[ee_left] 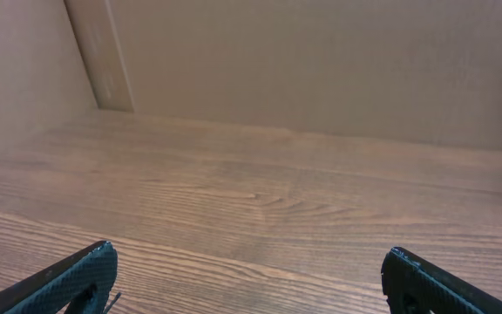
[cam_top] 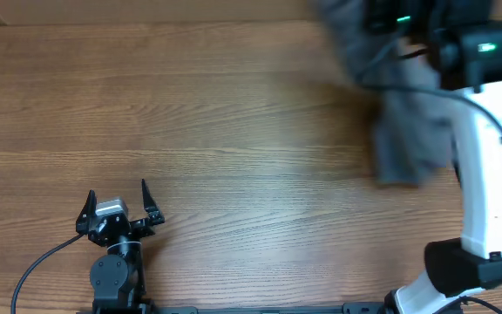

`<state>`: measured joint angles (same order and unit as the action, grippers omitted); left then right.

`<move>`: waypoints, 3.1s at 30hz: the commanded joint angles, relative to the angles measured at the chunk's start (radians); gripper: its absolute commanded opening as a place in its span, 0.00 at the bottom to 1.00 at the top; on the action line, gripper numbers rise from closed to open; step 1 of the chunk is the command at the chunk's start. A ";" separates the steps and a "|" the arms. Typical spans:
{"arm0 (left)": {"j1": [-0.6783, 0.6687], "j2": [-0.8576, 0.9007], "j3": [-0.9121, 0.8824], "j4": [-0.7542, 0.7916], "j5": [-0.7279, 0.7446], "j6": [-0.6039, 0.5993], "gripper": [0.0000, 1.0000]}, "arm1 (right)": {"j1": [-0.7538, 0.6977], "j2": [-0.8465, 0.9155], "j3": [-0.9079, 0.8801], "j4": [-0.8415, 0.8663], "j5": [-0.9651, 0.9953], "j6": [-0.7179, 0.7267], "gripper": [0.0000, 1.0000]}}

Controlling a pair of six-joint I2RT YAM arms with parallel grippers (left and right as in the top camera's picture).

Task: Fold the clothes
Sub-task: 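Pull the grey shorts out with the right gripper and drop them mid-table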

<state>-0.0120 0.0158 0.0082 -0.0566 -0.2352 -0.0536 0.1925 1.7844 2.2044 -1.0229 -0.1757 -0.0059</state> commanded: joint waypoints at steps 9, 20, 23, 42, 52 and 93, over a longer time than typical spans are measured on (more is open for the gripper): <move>0.007 -0.011 -0.003 0.002 0.008 -0.014 1.00 | 0.208 0.072 0.022 -0.121 -0.028 0.034 0.04; 0.007 -0.011 -0.003 0.002 0.008 -0.014 1.00 | 0.217 0.072 0.022 -0.211 -0.029 0.034 0.04; 0.007 -0.011 -0.003 0.002 0.008 -0.014 1.00 | 0.217 0.072 0.022 -0.206 -0.028 0.033 0.04; 0.007 -0.011 -0.003 0.002 0.008 -0.014 1.00 | -0.072 0.073 0.067 -0.116 0.359 0.037 0.07; 0.007 -0.011 -0.003 0.002 0.008 -0.014 1.00 | -0.226 0.072 0.353 -0.156 0.266 0.036 0.08; 0.007 -0.011 -0.003 0.002 0.007 -0.014 1.00 | 0.447 0.334 0.031 -0.212 0.135 0.108 0.52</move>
<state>-0.0120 0.0158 0.0082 -0.0566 -0.2352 -0.0536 0.6956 2.2345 2.1818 -1.1988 -0.1894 0.1040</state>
